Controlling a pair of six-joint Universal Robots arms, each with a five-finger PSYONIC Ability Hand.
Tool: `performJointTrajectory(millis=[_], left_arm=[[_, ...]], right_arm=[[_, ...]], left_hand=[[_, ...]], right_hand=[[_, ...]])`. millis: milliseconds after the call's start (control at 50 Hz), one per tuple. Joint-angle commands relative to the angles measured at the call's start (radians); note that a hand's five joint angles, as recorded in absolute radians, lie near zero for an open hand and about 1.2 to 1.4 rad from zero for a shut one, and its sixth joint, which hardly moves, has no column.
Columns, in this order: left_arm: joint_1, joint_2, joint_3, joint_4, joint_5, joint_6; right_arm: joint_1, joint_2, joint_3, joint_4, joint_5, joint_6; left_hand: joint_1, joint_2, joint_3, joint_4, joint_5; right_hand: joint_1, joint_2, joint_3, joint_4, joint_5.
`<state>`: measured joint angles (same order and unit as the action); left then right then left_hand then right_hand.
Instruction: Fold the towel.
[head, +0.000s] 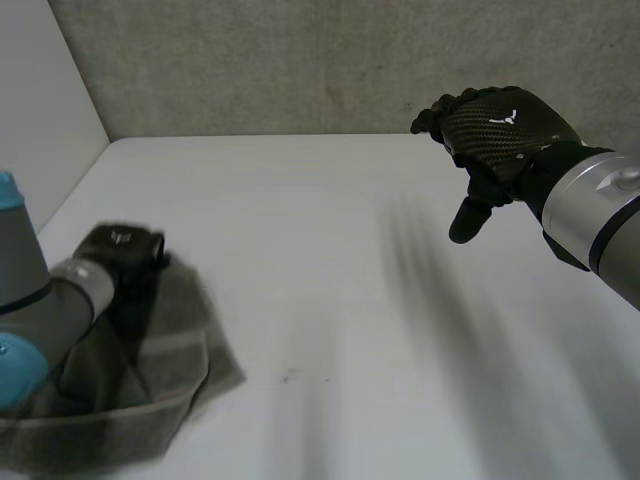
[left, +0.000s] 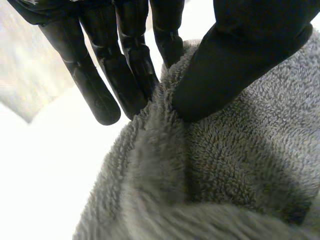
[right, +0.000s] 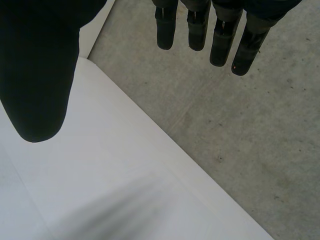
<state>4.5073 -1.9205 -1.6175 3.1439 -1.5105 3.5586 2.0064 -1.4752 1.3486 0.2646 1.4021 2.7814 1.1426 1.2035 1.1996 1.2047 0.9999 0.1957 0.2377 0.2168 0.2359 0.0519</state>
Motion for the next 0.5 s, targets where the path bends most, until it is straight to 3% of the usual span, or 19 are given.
performJointTrajectory(millis=[20,120,280,500], left_arm=[[-0.157,-0.005,0.274,0.082,-0.03,-0.047],[-0.328,-0.133,0.519,0.082,-0.083,-0.165],[-0.517,-0.258,0.512,0.074,-0.086,-0.188],[-0.591,-0.255,0.289,0.064,-0.085,-0.182]], right_arm=[[-0.001,0.006,-0.014,-0.007,0.004,-0.002],[-0.014,0.001,-0.023,-0.015,0.008,-0.003],[-0.018,-0.007,-0.036,-0.015,0.006,-0.009],[-0.032,-0.005,-0.045,-0.019,0.006,-0.011]], left_hand=[[0.254,0.193,0.197,0.192,0.222],[0.254,0.193,0.197,0.192,0.222],[0.254,0.193,0.197,0.192,0.222],[0.254,0.193,0.197,0.192,0.222]], right_hand=[[-0.021,-0.063,-0.042,-0.061,-0.052],[-0.021,-0.063,-0.042,-0.061,-0.052],[-0.021,-0.063,-0.042,-0.061,-0.052],[-0.021,-0.063,-0.042,-0.061,-0.052]])
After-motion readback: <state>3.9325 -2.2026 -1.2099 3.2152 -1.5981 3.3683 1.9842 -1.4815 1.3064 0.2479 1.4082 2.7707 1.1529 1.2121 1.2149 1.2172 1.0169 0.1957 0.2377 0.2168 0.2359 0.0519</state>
